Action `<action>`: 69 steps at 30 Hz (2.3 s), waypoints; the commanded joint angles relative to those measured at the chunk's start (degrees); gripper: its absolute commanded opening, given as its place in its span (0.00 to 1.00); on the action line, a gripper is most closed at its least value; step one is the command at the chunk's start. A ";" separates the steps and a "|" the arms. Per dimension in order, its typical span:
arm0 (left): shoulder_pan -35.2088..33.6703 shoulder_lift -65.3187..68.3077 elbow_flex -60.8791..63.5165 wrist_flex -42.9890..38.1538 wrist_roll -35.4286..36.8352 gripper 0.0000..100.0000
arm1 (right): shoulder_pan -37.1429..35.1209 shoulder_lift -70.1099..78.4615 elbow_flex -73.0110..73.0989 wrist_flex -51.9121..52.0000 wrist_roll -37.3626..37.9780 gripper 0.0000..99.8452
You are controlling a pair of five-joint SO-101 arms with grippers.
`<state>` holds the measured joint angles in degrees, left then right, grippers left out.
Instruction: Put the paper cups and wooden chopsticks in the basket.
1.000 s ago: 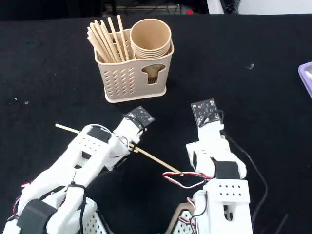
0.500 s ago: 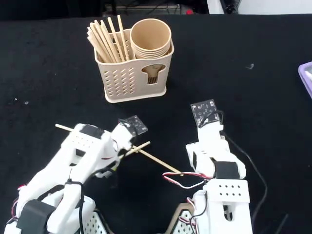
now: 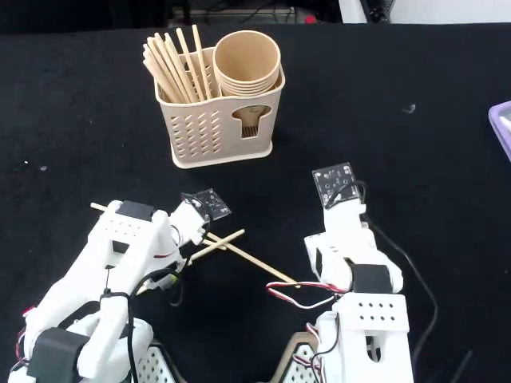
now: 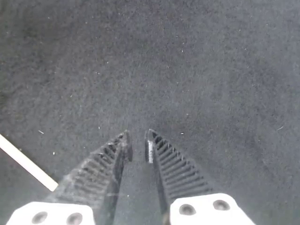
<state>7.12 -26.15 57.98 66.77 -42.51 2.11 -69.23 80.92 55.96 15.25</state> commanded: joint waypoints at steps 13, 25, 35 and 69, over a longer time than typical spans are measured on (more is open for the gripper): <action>0.04 -1.49 0.04 0.53 -0.35 0.03 | -0.53 -1.71 -0.22 -1.23 -0.09 0.06; 0.04 -0.88 4.35 -6.07 -0.35 0.03 | -0.53 -1.71 -0.22 -1.23 -0.09 0.06; -0.13 -2.90 -2.15 2.64 2.81 0.03 | -0.53 -1.71 -0.22 -1.23 -0.09 0.06; 0.04 -26.90 -55.78 -11.69 44.84 0.03 | -0.53 -1.71 10.95 -24.26 -9.49 0.01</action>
<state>6.95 -53.67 4.00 65.36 -3.21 2.11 -69.23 90.59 37.05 6.20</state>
